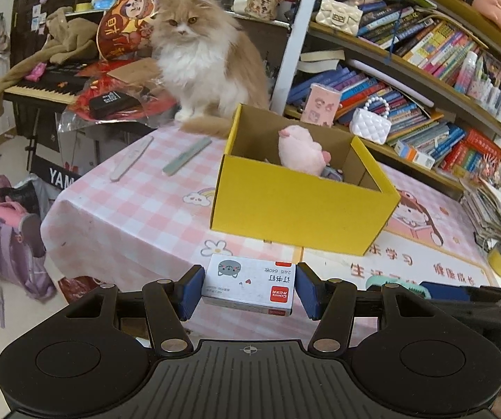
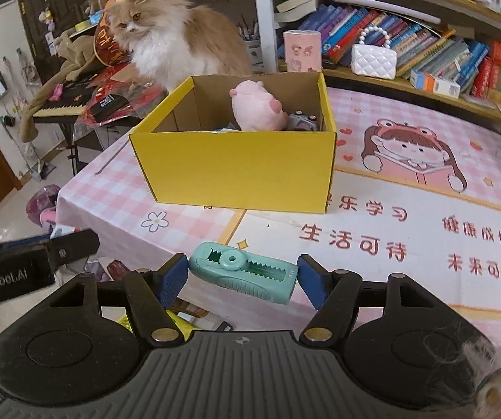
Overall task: Organize objects
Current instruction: 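Carry the tape dispenser and stapler box over the yellow box with both tools, then open the right tool to drop the tape dispenser while the left tool drops the stapler box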
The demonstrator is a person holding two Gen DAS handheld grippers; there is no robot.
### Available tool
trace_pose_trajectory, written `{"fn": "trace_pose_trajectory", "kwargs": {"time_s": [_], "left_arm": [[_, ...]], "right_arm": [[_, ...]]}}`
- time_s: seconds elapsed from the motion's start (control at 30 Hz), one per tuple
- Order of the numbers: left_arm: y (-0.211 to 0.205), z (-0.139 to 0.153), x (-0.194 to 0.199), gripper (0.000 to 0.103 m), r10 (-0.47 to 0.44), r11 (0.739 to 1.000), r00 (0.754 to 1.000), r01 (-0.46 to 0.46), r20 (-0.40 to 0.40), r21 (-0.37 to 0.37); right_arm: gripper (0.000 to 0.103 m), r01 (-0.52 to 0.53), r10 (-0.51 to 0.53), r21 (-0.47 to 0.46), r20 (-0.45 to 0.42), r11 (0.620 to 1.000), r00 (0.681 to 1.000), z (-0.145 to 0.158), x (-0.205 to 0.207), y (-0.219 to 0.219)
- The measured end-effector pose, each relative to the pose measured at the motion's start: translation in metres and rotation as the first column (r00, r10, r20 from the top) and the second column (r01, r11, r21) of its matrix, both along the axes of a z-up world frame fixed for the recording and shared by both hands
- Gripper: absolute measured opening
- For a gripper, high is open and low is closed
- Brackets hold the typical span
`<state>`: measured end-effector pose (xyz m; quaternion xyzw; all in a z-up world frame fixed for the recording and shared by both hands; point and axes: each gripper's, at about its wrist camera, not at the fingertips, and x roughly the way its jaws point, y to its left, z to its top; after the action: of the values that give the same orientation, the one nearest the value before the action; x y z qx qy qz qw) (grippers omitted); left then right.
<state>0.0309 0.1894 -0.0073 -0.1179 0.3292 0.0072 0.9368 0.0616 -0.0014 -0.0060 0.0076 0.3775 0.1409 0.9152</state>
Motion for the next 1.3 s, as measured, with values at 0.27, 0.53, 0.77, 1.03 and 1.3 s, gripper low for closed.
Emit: {"fn": "trace_pose_trajectory", "kwargs": {"time_s": [0.27, 0.53, 0.77, 1.03, 1.3], "left_arm": [[-0.003, 0.020, 0.037, 0.055, 0.017, 1.000, 0.998, -0.018, 0.053, 0.004], [-0.017, 0.037, 0.106, 0.056, -0.012, 1.000, 0.994, 0.011, 0.105, 0.011], [-0.032, 0.027, 0.157, 0.056, -0.003, 0.996, 0.997, -0.004, 0.077, 0.095], [-0.039, 0.002, 0.198, 0.056, 0.017, 0.989, 0.999, -0.011, -0.043, 0.146], [-0.043, -0.014, 0.217, 0.057, 0.018, 0.988, 0.993, 0.000, -0.116, 0.155]], "right_arm": [[0.067, -0.039, 0.039, -0.004, 0.100, 0.999, 0.994, 0.016, 0.036, 0.006], [0.067, -0.044, 0.042, 0.004, 0.179, 0.999, 0.983, 0.034, 0.108, 0.004], [0.067, -0.099, 0.119, -0.106, 0.205, 0.989, 0.971, 0.017, 0.169, 0.005], [0.067, -0.249, 0.278, -0.227, 0.104, 0.942, 0.955, -0.012, 0.216, 0.016], [0.067, -0.306, 0.319, -0.211, 0.028, 0.928, 0.947, -0.020, 0.233, 0.017]]}}
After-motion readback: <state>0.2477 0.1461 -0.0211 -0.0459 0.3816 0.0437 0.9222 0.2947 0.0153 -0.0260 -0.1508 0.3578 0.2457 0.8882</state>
